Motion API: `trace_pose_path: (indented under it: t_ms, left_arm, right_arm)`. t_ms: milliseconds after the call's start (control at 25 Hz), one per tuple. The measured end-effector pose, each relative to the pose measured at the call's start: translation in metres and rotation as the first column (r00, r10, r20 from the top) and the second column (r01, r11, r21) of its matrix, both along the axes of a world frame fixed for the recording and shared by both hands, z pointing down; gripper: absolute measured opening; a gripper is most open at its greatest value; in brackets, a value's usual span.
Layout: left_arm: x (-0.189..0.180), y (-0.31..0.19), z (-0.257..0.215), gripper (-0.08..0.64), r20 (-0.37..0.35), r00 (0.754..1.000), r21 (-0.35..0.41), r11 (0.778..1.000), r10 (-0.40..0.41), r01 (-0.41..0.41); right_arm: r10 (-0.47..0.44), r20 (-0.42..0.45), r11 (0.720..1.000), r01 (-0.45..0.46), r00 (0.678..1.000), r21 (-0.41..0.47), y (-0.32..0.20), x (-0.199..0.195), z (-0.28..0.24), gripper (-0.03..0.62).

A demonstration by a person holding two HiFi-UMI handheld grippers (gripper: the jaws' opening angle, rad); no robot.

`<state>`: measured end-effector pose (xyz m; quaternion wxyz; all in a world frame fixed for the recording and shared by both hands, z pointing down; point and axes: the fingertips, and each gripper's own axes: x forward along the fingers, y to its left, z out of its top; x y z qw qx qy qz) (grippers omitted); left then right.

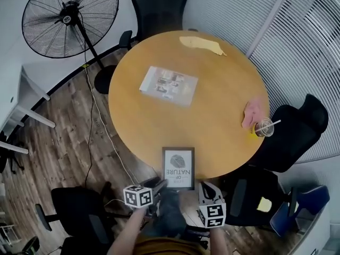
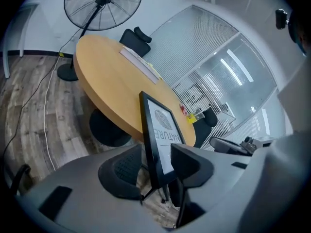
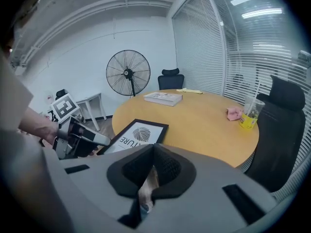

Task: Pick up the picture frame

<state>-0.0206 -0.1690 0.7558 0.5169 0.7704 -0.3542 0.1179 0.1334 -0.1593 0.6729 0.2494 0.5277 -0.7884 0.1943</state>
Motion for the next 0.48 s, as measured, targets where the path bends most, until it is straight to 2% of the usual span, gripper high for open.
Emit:
trace_pose_path:
  t_ms: [280,480]
  left_arm:
    - [0.015,0.0,0.018,0.221,-0.028,0.998,-0.068,0.996,0.053,-0.055]
    - [0.023,-0.004,0.022,0.221,-0.077,0.996,-0.108,0.993,0.039,-0.047]
  right_arm:
    - [-0.002,-0.002,1.0,0.002,1.0,-0.027,-0.013,0.011,0.012,0.012]
    - [0.009,0.009,0.999,-0.008,1.0,-0.042,-0.016,0.016,0.016,0.012]
